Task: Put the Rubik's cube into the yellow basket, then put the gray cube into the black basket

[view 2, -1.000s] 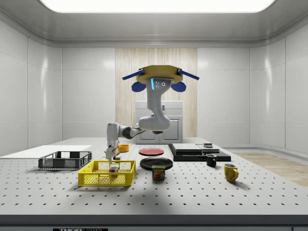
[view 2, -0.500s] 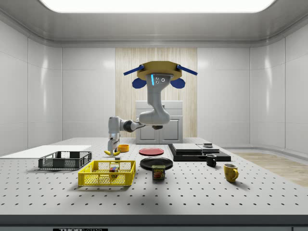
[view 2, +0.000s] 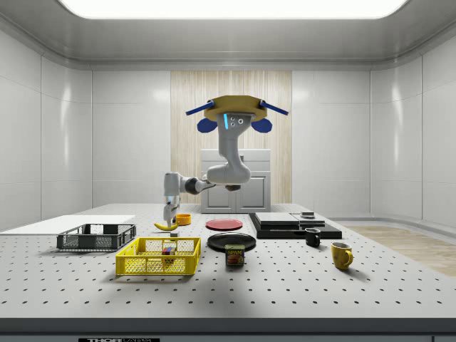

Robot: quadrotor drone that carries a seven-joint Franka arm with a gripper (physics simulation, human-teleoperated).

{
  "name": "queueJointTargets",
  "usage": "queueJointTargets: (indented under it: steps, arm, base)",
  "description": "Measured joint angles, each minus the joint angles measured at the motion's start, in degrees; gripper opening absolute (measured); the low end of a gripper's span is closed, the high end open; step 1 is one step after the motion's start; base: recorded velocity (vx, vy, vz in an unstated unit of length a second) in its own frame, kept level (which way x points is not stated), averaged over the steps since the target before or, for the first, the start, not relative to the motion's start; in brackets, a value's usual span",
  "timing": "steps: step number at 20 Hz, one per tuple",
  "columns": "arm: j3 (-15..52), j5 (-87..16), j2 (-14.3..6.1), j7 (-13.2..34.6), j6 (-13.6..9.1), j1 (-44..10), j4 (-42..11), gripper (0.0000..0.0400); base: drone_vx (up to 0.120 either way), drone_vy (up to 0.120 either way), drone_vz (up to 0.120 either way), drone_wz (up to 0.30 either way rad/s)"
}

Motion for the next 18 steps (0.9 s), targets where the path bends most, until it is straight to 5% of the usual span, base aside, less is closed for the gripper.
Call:
queueJointTargets:
  steps: [12, 18]
  arm:
    - [0.0, 0.0, -0.1, 0.0, 0.1, 0.0, 0.0, 0.04]
    - [0.0, 0.1, -0.1, 0.0, 0.1, 0.0, 0.0, 0.04]
  base:
    - [0.0, -0.12, 0.0, 0.0]
    - [0.0, -0.12, -0.12, 0.0]
